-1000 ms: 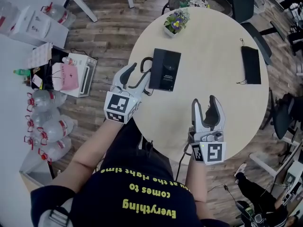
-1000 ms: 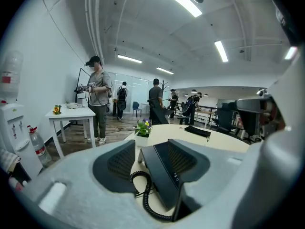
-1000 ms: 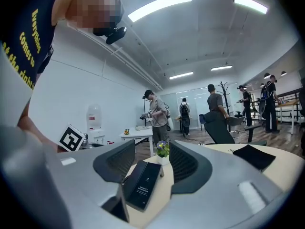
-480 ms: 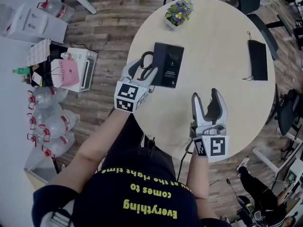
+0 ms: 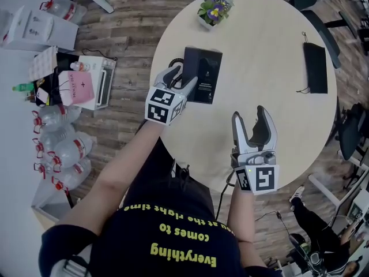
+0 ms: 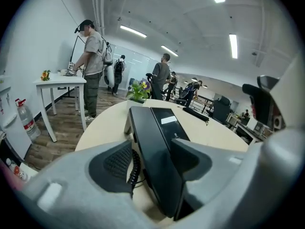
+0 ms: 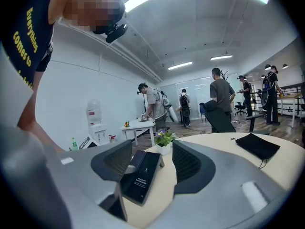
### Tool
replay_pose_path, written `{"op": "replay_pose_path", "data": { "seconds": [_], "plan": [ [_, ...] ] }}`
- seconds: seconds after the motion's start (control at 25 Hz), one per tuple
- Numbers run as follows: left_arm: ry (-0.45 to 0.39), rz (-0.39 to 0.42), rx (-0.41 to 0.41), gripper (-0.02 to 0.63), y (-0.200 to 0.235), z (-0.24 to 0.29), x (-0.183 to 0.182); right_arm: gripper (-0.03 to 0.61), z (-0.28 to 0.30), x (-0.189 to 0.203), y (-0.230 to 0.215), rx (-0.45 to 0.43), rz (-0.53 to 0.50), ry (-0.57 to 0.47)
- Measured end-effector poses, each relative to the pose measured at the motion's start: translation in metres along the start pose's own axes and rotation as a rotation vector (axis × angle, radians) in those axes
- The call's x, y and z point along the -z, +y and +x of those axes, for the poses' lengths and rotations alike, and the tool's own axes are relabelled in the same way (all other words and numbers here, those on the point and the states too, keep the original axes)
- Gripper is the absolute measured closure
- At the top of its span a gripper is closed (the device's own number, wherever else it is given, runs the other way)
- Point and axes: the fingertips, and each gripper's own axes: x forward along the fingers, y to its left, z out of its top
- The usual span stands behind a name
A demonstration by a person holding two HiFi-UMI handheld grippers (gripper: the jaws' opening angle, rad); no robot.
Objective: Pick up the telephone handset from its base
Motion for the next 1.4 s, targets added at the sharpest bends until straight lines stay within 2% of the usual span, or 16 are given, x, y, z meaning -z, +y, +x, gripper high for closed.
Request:
{"op": "replay_pose_path", "data": {
  "seconds": [0.12, 0.4, 0.64, 0.8, 1.04, 1.4],
  "plan": [
    [0.022, -0.004, 0.008, 0.357, 0.000, 0.007, 0.003, 0.316, -0.003, 0.001, 0.000, 0.000, -0.005, 0.005],
    [0.035, -0.105, 0.097, 0.391, -0.004, 0.009, 0.006, 0.318, -0.007, 0.004, 0.000, -0.004, -0.004, 0.012],
    [0.061, -0.067, 0.098, 0.399, -0.004, 0.009, 0.005, 0.319, -0.005, 0.005, 0.004, -0.014, -0.004, 0.015],
    [0.064, -0.035, 0.066, 0.430, -0.004, 0.004, 0.004, 0.320, -0.006, 0.005, 0.007, -0.019, -0.010, 0.017],
    [0.037, -0.088, 0.088, 0.468, -0.007, -0.006, -0.003, 0.321, -0.006, 0.007, 0.010, -0.019, -0.014, 0.027],
    [0.038, -0.122, 0.108, 0.468, -0.001, 0.002, 0.001, 0.322, -0.005, 0.009, 0.016, -0.034, -0.020, 0.033]
  ]
}}
